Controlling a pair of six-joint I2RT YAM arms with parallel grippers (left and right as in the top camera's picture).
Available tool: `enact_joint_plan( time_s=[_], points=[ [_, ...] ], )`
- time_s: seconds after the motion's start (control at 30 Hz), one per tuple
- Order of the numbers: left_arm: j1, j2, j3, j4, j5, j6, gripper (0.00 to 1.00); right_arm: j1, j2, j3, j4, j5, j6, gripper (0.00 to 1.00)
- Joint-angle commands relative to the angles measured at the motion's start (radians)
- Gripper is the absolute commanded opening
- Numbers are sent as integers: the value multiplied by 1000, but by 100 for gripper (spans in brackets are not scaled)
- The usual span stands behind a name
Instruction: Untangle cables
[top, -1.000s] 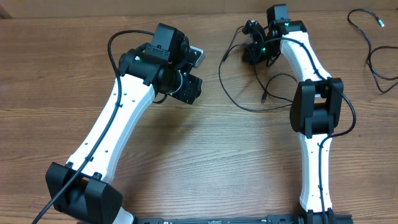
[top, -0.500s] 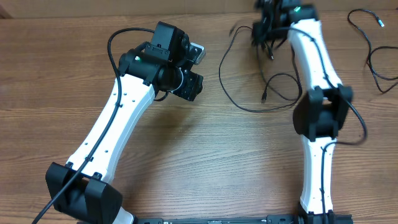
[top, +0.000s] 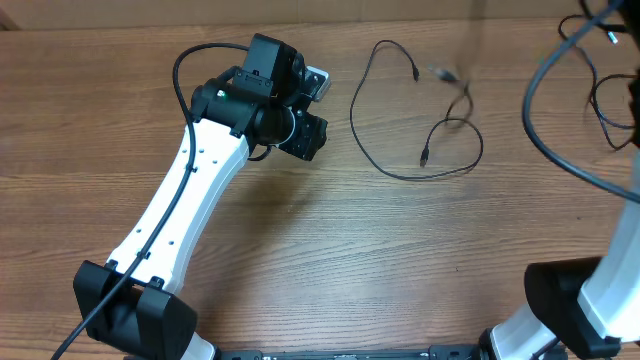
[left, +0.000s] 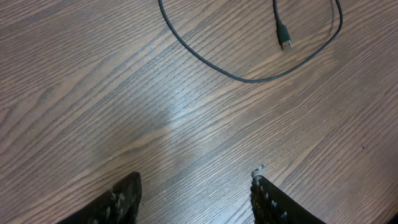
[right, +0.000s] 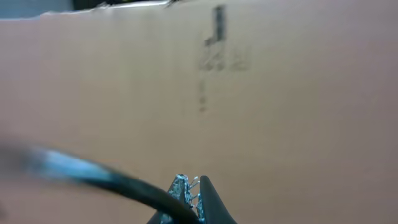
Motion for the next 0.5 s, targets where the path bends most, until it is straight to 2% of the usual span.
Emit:
enact_joint_plan(
  time_s=[0.0, 0.1, 0.2, 0.27, 0.47],
  points=[
    [-7, 11, -5, 0, 10, -6, 55, -4, 36, -24, 10, 238, -69, 4],
    [-7, 11, -5, -8, 10, -6, 55, -16, 25, -25, 56, 415, -180, 4],
    [-7, 11, -5, -12, 10, -6, 55, -30, 13, -25, 161, 591, -348, 4],
    [-7, 11, -5, -12, 10, -6, 55, -48, -11, -25, 249, 663, -409, 4],
    [-7, 11, -5, -11, 10, -6, 55, -219, -77, -25, 357, 528, -441, 4]
  ],
)
